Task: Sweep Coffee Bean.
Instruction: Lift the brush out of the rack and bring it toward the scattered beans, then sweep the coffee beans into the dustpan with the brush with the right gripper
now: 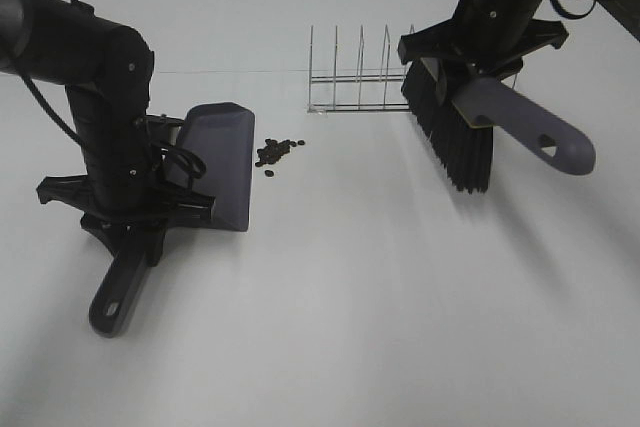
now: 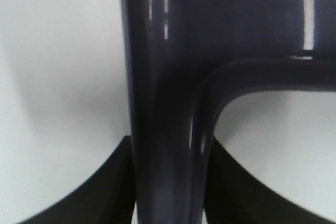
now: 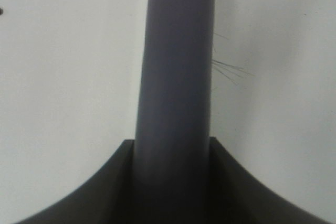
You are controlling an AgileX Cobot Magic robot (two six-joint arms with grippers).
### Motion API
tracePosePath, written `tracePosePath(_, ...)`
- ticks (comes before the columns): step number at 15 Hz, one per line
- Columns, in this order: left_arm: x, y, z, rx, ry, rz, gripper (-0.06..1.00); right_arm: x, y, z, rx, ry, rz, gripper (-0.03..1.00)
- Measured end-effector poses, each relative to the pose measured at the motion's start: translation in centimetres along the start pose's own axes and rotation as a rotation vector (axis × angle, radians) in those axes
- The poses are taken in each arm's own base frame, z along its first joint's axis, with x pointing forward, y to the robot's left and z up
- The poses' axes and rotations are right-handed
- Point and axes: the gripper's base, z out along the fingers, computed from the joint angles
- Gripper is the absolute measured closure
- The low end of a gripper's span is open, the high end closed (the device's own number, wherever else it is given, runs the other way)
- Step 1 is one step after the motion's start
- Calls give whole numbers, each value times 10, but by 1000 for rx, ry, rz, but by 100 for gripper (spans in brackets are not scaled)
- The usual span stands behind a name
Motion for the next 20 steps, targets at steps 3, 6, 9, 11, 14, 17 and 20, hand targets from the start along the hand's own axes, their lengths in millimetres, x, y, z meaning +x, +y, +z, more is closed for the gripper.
tracePosePath(3, 0, 0, 1, 2, 6, -3, 62, 3, 31, 33, 23, 45, -88, 69)
tracePosePath(6, 0, -1, 1, 3, 6, -2, 62, -6, 73, 49, 21, 52, -175, 69)
tracePosePath(9, 0, -1, 1, 4, 7, -4, 62, -14, 125, 61, 17, 74, -266, 69)
tracePosePath(11, 0, -1, 1, 4, 7, -3, 62, -16, 170, 73, 1, 110, -320, 69)
tracePosePath(14, 0, -1, 1, 6, 8, -3, 62, -17, 207, 72, -59, 82, -355, 69)
tracePosePath(17, 0, -1, 1, 9, 12, -6, 62, -19, 236, 47, -125, 9, -380, 69)
tracePosePath(20, 1, -1, 1, 8, 17, -5, 62, -23, 236, 29, -116, -30, -384, 69)
